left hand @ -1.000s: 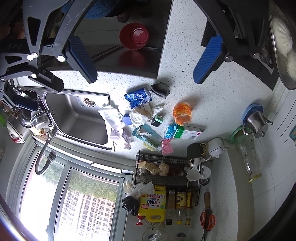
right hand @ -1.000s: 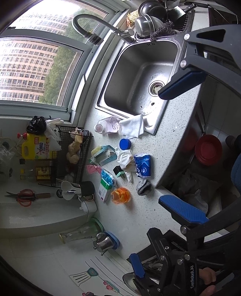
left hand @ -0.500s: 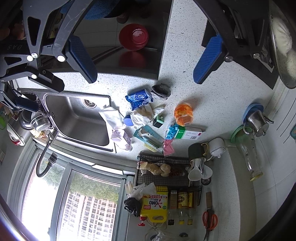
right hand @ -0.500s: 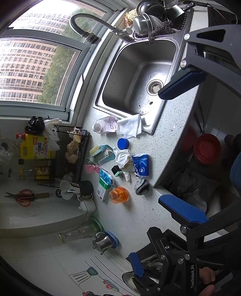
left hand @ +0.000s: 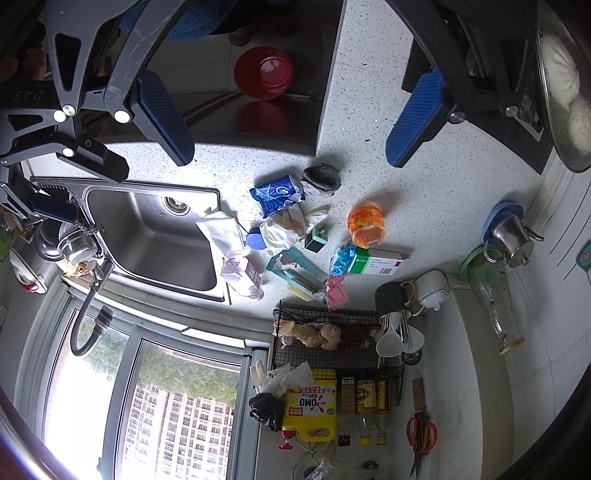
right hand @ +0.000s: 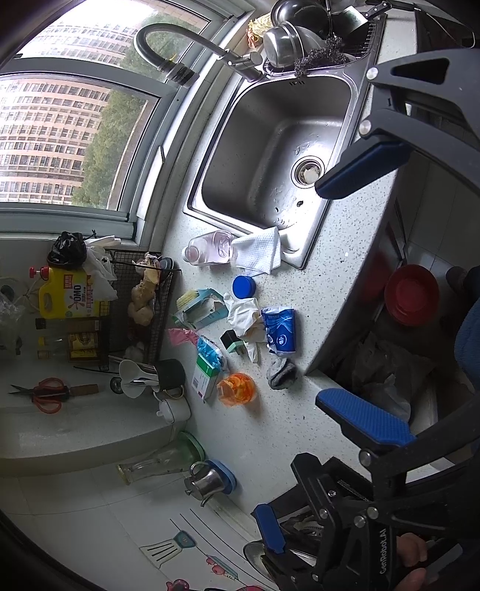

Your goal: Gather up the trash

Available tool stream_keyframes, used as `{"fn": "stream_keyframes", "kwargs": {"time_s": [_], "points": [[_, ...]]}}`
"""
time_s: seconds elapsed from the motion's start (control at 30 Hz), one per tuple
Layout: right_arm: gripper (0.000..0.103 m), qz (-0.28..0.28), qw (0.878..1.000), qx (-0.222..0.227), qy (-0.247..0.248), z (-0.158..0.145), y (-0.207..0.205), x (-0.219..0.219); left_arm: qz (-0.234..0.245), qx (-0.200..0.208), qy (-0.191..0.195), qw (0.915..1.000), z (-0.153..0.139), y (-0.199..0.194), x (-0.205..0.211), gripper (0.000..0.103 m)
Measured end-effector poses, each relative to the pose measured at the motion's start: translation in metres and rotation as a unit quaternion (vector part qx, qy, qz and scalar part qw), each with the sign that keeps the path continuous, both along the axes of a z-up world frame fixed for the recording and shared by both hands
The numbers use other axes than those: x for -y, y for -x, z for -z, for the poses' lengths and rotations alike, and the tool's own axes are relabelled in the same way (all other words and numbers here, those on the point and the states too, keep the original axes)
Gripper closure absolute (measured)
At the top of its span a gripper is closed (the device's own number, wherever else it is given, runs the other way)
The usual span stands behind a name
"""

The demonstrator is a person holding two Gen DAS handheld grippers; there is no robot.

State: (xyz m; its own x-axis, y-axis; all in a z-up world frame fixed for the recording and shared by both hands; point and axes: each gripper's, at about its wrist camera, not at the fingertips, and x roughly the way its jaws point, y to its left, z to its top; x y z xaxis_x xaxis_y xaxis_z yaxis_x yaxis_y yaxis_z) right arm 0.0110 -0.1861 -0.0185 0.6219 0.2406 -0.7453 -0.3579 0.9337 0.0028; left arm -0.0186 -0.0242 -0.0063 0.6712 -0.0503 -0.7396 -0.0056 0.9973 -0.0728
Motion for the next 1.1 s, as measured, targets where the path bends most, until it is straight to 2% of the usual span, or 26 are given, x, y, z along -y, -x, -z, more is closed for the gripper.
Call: {"fn": "stream_keyframes", "kwargs": {"time_s": [0.2,0.4,0.6,0.73,0.8,0.9,1.0,1.1], "points": [[0.0,-0.01,1.0,-0.01,-0.005,0.0,-0.01,0.005,-0.008,-0.005,-0.002,1.0,0.001,-0.008,0.005,0.0],[0.0,-0.025,0.999,-0.025,-0.01,-0.003,-0.029,0.014,-0.019,-0.016,-0.022,0.9995,0.0,-0.024,0.009,0.0],[0.0,-0.036,0.999,-0.037,-0.005,-0.003,-0.059,0.022,-0.038,-0.024,-0.031,0.9985,-0.003,-0.045,0.001,0.0],[0.0,-0.035,0.998,-0.054,0.005,0.001,-0.087,0.02,-0.029,-0.023,-0.028,0.9989,-0.003,-0.063,-0.01,0.0],[0.0,-0.033,0.997,-0.062,0.006,0.006,-0.105,0.016,-0.03,-0.032,-0.035,0.9984,0.002,-0.077,-0.017,0.0],[0.0,-0.027,0.996,-0.08,0.016,0.02,-0.132,0.008,-0.021,-0.048,-0.016,0.9985,0.015,-0.099,-0.032,0.0],[0.0,-0.024,0.994,-0.1,0.037,0.043,-0.162,0.0,-0.022,-0.067,0.004,0.9975,0.029,-0.124,-0.046,0.0],[0.0,-0.023,0.989,-0.138,0.047,0.074,-0.189,-0.004,-0.018,-0.084,0.004,0.9963,0.043,-0.148,-0.058,0.0]]}}
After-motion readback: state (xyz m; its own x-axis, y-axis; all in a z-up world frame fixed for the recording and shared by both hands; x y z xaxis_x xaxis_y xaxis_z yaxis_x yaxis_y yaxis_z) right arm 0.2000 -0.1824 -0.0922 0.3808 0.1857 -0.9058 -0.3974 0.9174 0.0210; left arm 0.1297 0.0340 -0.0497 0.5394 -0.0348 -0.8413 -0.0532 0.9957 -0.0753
